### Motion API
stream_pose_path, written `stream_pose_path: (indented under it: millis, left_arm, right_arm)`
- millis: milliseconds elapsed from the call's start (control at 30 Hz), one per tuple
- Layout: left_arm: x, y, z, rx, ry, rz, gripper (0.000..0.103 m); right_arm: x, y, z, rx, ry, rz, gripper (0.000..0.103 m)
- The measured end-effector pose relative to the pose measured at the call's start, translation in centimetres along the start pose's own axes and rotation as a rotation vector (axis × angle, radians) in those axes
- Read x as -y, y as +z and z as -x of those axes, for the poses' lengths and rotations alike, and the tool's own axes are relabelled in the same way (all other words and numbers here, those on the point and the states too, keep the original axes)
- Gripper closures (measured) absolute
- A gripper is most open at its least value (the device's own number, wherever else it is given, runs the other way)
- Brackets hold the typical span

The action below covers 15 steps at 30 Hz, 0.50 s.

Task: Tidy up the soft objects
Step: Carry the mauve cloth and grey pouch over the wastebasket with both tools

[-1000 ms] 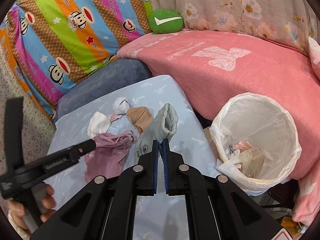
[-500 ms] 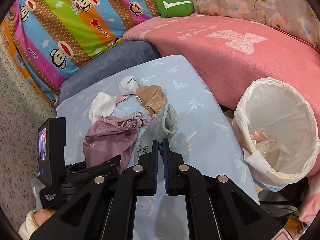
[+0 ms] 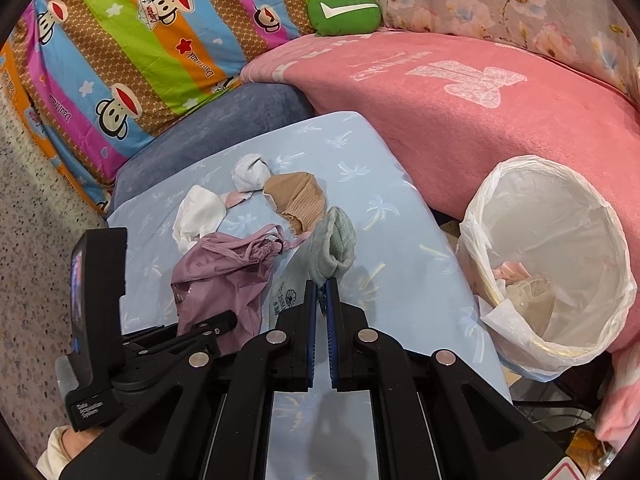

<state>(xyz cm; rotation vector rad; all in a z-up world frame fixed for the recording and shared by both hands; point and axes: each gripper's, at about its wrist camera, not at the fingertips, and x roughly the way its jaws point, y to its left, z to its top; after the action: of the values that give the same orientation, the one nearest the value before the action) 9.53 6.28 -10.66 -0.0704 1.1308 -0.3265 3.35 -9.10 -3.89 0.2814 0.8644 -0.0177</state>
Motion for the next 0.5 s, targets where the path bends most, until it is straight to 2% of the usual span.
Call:
stream_pose_path:
  millis: [300,500]
  left_arm:
    - [4.7,0.3,4.1,0.078,-0.055,-0.088,0.099]
    - [7.2,1.3,4.4,0.103,-0.082,-0.143,0.099]
  right_arm:
    - [1.9,0.3,2.1,0.043,-0.009,-0.028,0.098]
    - [3.5,0.6,3.5,0.072,-0.018,-0.054,0.098]
